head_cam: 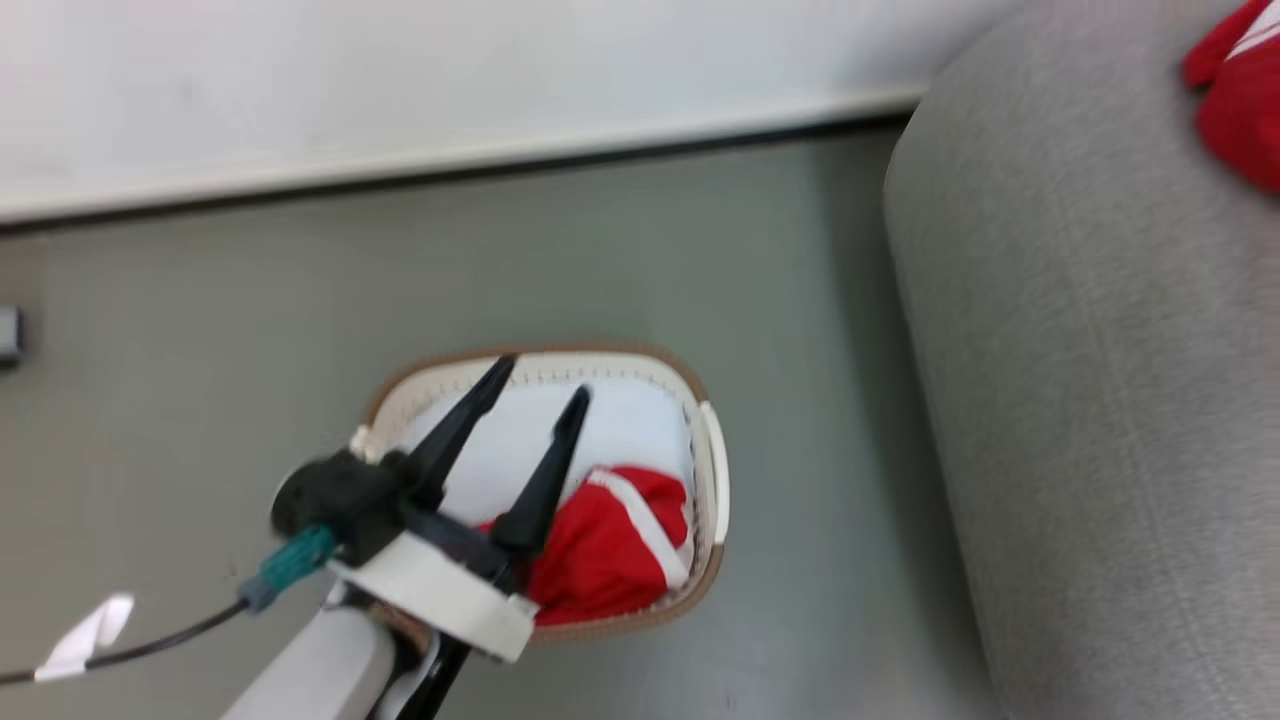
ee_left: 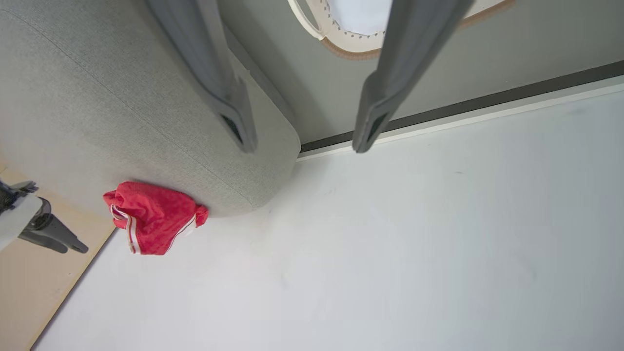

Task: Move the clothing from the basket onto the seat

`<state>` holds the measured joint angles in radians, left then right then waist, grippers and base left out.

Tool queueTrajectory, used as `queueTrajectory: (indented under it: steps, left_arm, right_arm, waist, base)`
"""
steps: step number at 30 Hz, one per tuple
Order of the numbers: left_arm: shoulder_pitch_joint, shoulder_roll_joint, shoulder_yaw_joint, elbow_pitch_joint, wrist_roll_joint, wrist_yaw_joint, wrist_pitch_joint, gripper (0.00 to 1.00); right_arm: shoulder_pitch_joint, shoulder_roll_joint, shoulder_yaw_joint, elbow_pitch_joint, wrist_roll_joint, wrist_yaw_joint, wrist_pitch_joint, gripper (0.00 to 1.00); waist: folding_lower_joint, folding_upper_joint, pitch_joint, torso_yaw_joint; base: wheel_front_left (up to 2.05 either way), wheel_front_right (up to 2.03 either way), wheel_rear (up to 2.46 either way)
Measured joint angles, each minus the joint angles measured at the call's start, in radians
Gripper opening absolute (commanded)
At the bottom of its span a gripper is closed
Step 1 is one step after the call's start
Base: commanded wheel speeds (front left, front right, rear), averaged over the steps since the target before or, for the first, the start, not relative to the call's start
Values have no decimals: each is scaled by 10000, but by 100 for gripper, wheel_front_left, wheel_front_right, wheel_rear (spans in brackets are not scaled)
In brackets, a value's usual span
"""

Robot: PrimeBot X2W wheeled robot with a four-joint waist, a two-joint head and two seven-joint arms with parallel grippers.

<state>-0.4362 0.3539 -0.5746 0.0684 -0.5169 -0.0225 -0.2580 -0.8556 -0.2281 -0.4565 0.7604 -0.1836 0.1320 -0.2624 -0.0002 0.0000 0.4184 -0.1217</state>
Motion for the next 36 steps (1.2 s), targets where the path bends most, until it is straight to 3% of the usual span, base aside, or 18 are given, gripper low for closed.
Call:
queueTrajectory:
  steps: [5,11,22,27,36]
  left_arm:
    - [1260,2,796,196,-73,395,-52,100]
    - [2667,-334,1948,174,192,589,-61,100]
    - [4569,-1223,3795,545,1430,431,-63,100]
    - [5260,-1741,4688,828,1965,121,-61,100]
    - [5638,-2489,5513,1137,2688,-460,-61,100]
  right_arm:
    - [2231,832,1007,-2462,1058,0,-4,100]
    - [4523,1369,2196,-4100,1712,0,-4,100]
    - [7217,1770,4184,-4539,2529,0,-17,100]
    - [7953,1781,5032,-4405,2930,0,-17,100]
    - [8304,1789,5411,-4247,3219,0,-17,100]
  waist:
    - [-1,0,-1151,-137]
    - [-2,0,-2380,-160]
    - [-1,0,-4088,225]
    - [-1,0,-4429,441]
    - [0,0,-4597,612]
  base:
    - [0,0,0]
    - [0,0,0]
    - [0,0,0]
    - [0,0,0]
    - [0,0,0]
